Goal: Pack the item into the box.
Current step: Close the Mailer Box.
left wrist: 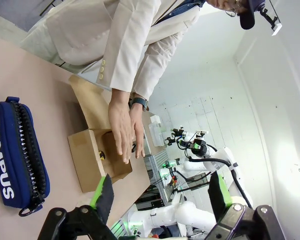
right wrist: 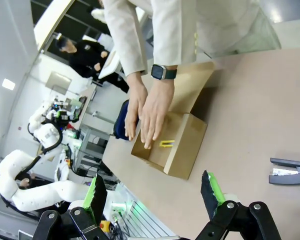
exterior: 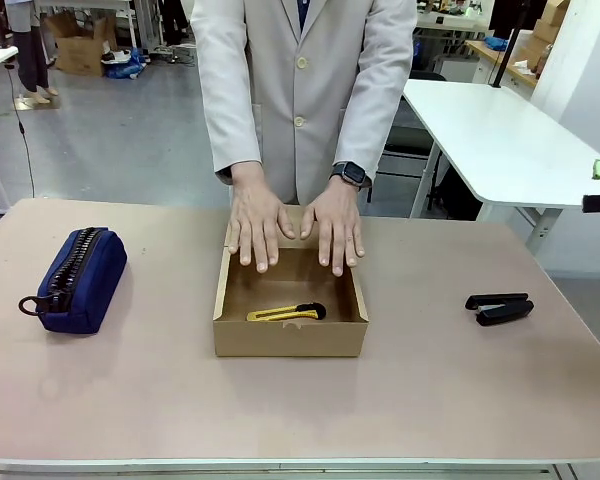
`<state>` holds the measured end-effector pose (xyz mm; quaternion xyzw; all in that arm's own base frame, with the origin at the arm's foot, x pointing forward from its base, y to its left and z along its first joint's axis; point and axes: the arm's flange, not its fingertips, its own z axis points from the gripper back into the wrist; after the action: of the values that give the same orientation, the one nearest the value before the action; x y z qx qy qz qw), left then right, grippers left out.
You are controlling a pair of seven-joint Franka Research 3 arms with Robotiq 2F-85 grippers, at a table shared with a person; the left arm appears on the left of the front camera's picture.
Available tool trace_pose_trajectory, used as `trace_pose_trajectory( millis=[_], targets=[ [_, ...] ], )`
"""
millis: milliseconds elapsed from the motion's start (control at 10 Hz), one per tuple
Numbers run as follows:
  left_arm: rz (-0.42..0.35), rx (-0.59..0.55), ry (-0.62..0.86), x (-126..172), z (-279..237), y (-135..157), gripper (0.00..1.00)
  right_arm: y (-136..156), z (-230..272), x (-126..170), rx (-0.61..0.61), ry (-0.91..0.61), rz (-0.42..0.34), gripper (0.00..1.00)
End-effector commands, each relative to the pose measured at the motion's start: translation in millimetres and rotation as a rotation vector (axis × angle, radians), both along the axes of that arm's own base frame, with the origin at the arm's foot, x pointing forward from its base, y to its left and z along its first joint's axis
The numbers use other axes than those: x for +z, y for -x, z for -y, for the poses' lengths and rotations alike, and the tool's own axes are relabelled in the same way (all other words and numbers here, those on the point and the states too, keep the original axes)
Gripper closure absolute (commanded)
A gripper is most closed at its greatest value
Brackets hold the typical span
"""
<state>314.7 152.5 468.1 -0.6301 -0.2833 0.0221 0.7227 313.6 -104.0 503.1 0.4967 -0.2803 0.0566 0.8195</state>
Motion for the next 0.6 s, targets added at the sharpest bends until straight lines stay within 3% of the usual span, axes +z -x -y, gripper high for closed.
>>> trace_pose_trajectory(
  millis=[0,100,200,500],
  targets=[
    [0.000,0.000,0.000,0.0,0.0,0.0,0.00,0.0,0.0,0.0,0.000,0.000,0.000,0.00],
    [-0.031,-0.153,-0.010,-3.8,31.7,-19.4,0.00,-23.8,-17.3,-13.9,0.054,-0.008,-0.070,0.00],
    [-0.101,-0.230,-0.005,-14.4,66.9,-43.3,0.00,-47.0,-42.2,-29.7,0.054,-0.020,-0.104,0.00],
    [-0.285,-0.477,-0.057,-60.6,198.2,-81.3,0.00,-84.0,-138.5,-56.6,0.121,-0.024,-0.092,0.00]
  ],
)
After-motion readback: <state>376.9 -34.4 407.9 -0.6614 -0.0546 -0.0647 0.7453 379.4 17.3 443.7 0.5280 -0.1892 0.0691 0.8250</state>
